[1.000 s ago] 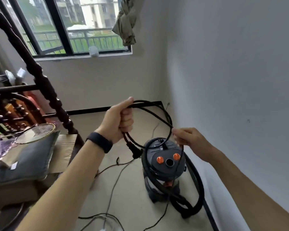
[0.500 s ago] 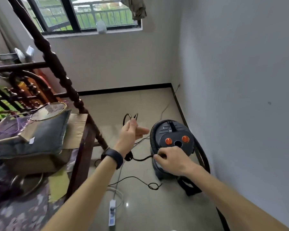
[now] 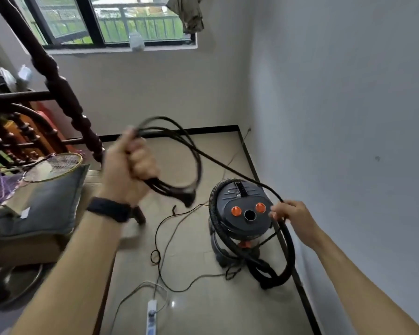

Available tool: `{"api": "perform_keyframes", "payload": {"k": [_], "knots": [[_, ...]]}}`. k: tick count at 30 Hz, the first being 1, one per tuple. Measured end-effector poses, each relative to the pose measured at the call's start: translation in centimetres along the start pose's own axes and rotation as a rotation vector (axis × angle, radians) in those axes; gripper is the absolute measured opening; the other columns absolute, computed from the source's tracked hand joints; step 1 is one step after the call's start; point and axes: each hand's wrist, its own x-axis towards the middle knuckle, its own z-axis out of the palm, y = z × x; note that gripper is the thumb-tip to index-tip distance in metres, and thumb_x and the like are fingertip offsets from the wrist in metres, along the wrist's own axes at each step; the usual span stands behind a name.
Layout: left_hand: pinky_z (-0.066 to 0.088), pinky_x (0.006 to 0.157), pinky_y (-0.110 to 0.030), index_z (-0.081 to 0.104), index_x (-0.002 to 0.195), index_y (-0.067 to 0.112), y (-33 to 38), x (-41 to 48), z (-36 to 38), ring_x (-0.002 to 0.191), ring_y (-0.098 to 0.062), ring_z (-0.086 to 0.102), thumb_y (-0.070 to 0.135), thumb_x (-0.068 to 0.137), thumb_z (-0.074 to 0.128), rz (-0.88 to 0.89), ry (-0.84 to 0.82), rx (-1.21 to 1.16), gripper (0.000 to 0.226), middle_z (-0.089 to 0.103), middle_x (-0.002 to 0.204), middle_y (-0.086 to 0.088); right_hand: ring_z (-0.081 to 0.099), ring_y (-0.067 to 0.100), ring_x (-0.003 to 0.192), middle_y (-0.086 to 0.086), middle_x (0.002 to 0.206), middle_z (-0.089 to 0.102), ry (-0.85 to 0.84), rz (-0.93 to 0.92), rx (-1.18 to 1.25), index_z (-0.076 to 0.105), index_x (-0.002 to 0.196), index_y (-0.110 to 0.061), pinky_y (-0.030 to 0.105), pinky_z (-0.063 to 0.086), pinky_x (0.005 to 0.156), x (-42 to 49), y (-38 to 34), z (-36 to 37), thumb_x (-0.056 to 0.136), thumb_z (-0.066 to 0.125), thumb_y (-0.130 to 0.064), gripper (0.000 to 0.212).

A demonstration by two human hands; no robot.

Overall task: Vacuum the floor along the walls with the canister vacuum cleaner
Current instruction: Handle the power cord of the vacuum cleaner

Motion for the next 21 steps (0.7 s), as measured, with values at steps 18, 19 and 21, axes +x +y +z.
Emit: {"api": "perform_keyframes", "payload": {"k": [18,19,21], "knots": [[0.037,0.044,-0.021,0.048,0.078,0.010,-13.5,0.4,-5.4,0.044,-0.013,0.042,0.031,0.106,0.041,-0.089,0.042,0.764,0.036,0.047,0.052,0.005,0.060,0.008,0.060,-0.008,0.064,0.067,-0.146,-0.336,-0.506,0.067,0.080,-0.025,0.027,0.052,0.061,-0.4,-8.9,10.9,0.082,0.069,-0.020,0.006],[0.029,0.039,-0.018,0.046,0.073,0.013,-13.0,0.0,-5.5,0.041,-0.009,0.034,0.032,0.104,0.045,-0.129,0.015,0.752,0.036,0.040,0.049,0.008,0.057,0.006,0.055,-0.011,0.060,0.065,-0.105,-0.345,-0.473,0.064,0.081,-0.026,0.022,0.049,0.057,0.1,-9.5,9.9,0.080,0.072,-0.015,0.014],[0.021,0.034,-0.016,0.051,0.066,0.016,-10.8,-0.9,-5.4,0.037,-0.006,0.026,0.039,0.097,0.055,-0.235,-0.061,0.725,0.039,0.035,0.049,0.008,0.054,0.004,0.052,-0.014,0.057,0.061,-0.127,-0.335,-0.500,0.063,0.079,-0.026,0.015,0.042,0.053,0.8,-9.2,8.6,0.079,0.077,-0.010,0.021]]}}
